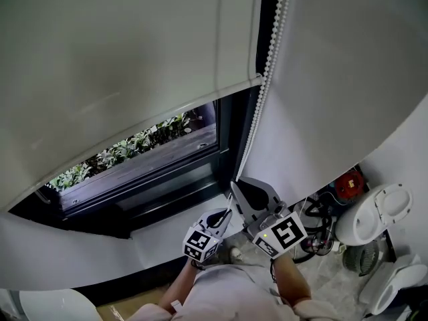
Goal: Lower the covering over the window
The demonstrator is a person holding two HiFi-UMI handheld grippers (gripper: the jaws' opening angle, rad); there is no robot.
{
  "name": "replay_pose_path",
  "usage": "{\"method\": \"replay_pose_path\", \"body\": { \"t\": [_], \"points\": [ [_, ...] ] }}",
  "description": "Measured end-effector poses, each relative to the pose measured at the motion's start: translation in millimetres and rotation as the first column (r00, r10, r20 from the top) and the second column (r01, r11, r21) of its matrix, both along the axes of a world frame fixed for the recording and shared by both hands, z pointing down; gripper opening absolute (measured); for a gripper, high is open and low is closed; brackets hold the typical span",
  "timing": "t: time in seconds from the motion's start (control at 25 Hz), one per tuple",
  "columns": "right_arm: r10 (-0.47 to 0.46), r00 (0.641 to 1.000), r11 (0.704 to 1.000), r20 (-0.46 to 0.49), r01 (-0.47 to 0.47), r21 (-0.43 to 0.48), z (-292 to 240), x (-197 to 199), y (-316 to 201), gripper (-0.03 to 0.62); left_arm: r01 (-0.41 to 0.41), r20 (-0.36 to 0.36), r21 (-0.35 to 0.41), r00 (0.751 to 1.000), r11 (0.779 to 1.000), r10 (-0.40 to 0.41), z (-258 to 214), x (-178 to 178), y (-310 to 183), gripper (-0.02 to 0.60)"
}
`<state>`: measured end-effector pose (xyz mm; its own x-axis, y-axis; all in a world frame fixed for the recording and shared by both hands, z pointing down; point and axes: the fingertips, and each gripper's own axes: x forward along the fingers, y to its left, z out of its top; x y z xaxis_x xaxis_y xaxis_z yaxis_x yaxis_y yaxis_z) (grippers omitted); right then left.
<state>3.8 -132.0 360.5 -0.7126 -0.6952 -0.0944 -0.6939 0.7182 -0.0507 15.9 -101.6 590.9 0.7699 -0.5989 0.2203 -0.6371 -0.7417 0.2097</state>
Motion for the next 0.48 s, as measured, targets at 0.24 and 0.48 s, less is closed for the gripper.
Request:
{"method": "replay_pose_path", "body": {
  "t": [0.24, 0.48],
  "points": [
    [0.001, 1.0, 0.999, 0.004, -0.001, -0.041, 18, 1, -1, -0.003, -0.002, 0.013, -0.038, 1.0, 0.999, 0.002, 18, -2, 2, 0.017],
    [0.005, 1.0, 0.996, -0.028, -0.008, -0.092, 46, 1, -2, -0.003, -0.004, 0.031, -0.075, 0.999, 0.997, 0.006, 37, -2, 8, 0.017]
  ]
}}
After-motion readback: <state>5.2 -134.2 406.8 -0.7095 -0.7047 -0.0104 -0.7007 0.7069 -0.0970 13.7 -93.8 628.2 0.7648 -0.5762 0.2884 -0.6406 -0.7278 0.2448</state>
